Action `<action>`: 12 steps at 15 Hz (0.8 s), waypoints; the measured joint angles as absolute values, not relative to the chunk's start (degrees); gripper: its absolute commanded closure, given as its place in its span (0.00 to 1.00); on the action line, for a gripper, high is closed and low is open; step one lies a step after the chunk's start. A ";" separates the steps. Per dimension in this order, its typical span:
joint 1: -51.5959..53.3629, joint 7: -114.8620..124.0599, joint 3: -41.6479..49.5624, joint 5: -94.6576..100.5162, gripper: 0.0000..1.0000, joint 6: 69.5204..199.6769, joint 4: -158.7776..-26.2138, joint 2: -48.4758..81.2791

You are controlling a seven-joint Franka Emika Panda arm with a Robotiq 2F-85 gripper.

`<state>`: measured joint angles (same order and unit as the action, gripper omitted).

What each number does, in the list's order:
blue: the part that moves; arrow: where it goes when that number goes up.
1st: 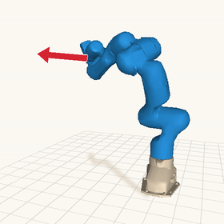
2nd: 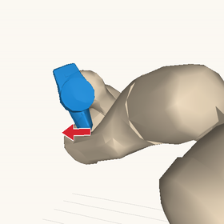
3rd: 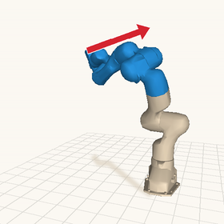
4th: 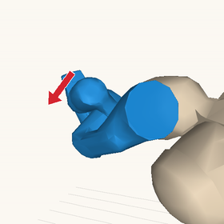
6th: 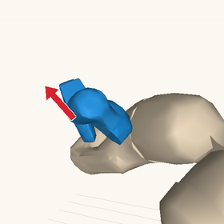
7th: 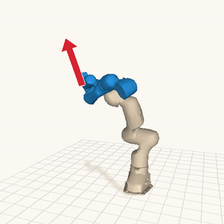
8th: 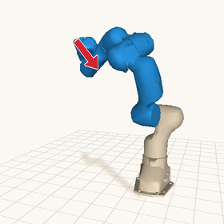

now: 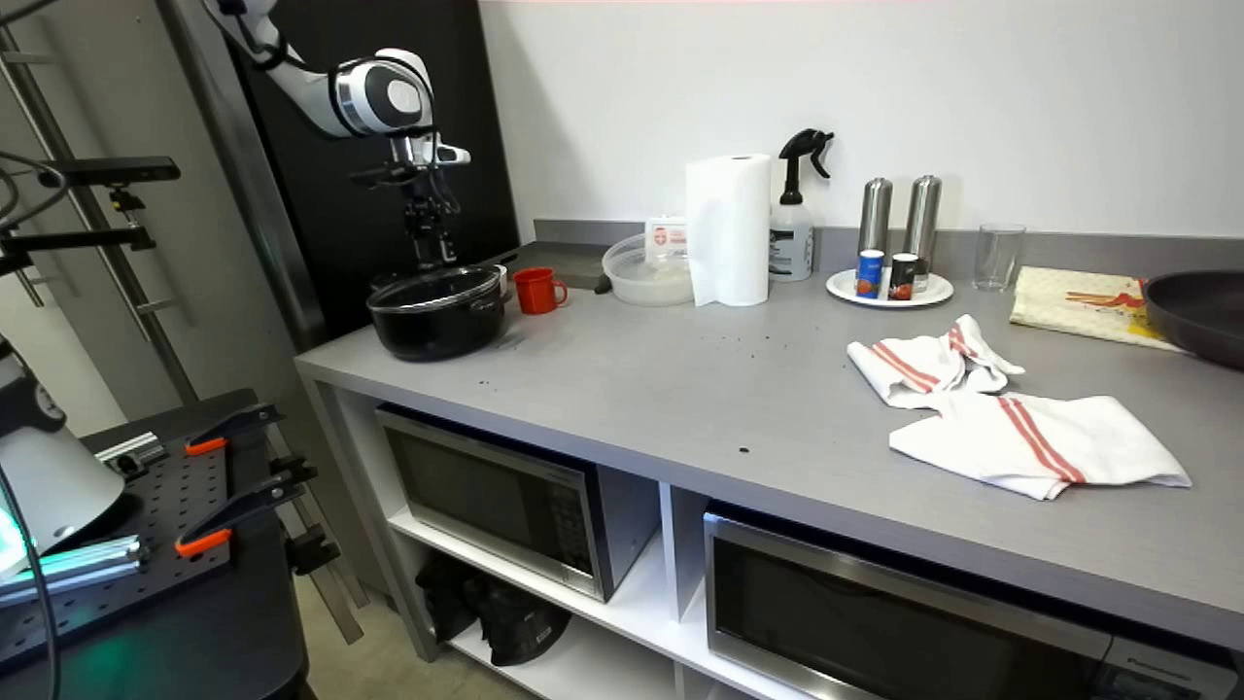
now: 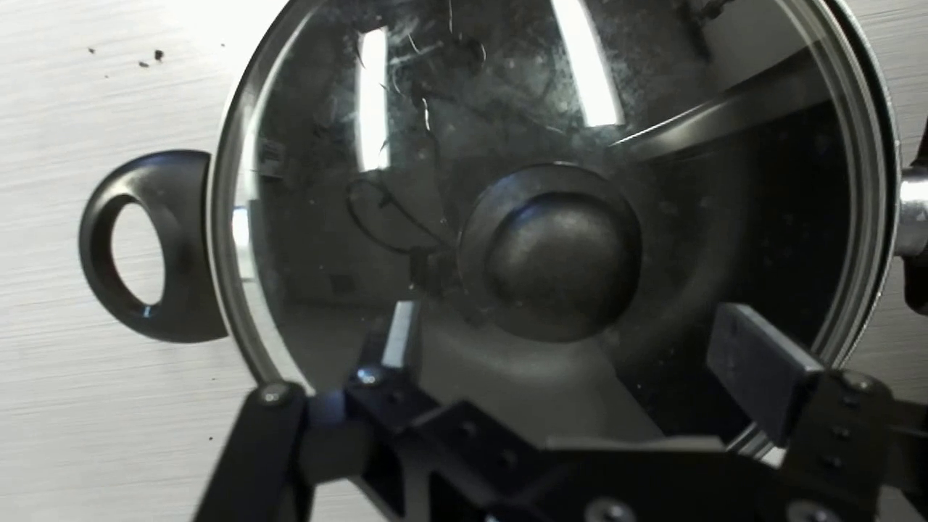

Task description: Place the glass lid on the black pot.

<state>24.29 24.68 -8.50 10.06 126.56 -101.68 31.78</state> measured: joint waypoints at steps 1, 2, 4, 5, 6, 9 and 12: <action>24.28 24.68 -8.50 10.05 0.00 126.55 -101.67 31.78; 24.25 24.68 -8.50 10.05 0.00 126.53 -101.67 31.78; 24.14 24.68 -8.46 10.05 0.00 126.52 -101.67 31.72; 24.09 24.69 -8.35 10.05 0.00 126.52 -101.67 31.60; 23.99 24.69 -8.22 10.05 0.00 126.52 -101.67 31.44; 23.36 24.69 -7.80 10.05 0.00 126.53 -101.66 30.88; 22.41 24.69 -7.18 10.05 0.00 126.52 -101.67 30.19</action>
<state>22.41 24.69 -7.18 10.05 126.52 -101.67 30.19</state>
